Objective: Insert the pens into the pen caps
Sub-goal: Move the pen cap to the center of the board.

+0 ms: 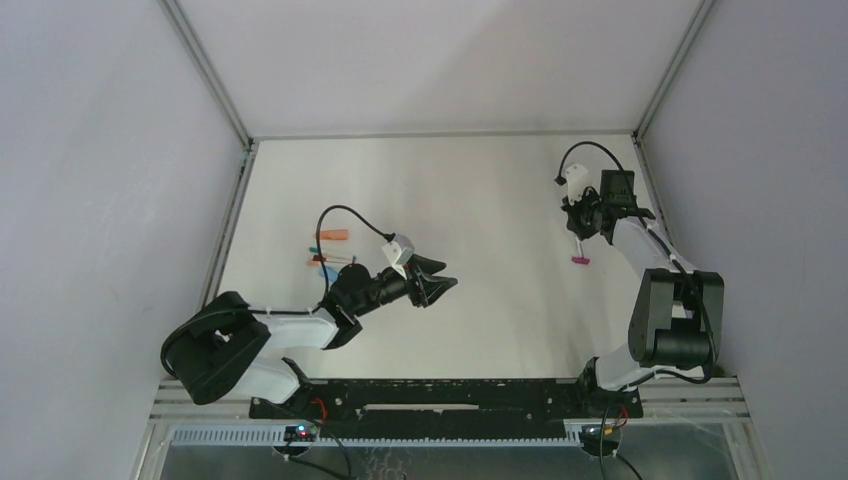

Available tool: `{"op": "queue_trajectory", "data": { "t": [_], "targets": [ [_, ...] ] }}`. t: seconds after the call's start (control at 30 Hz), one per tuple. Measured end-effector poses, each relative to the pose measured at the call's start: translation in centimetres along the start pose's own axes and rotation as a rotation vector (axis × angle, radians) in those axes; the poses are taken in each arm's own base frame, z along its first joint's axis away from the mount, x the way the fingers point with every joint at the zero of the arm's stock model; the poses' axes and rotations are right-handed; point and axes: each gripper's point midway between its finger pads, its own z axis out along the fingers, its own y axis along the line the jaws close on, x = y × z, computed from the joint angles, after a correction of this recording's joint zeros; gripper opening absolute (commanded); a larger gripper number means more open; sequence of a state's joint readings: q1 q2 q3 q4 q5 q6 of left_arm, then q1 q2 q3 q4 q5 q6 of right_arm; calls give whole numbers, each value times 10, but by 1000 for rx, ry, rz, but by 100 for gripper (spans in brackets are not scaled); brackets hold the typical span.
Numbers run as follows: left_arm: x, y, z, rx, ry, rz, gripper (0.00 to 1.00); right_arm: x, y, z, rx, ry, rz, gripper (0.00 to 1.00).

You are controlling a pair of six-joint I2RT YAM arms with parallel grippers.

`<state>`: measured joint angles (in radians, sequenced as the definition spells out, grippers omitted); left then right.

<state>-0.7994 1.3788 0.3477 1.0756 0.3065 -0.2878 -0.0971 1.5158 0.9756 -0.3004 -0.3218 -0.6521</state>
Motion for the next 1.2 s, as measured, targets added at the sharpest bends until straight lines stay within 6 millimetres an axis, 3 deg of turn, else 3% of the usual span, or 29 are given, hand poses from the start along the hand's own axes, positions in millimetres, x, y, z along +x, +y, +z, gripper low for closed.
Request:
{"op": "queue_trajectory", "data": {
  "t": [0.57, 1.2],
  "targets": [
    [0, 0, 0, 0, 0, 0, 55, 11, -1, -6, 21, 55, 11, 0],
    [1, 0, -1, -1, -1, 0, 55, 13, 48, -19, -125, 56, 47, 0]
  ]
}}
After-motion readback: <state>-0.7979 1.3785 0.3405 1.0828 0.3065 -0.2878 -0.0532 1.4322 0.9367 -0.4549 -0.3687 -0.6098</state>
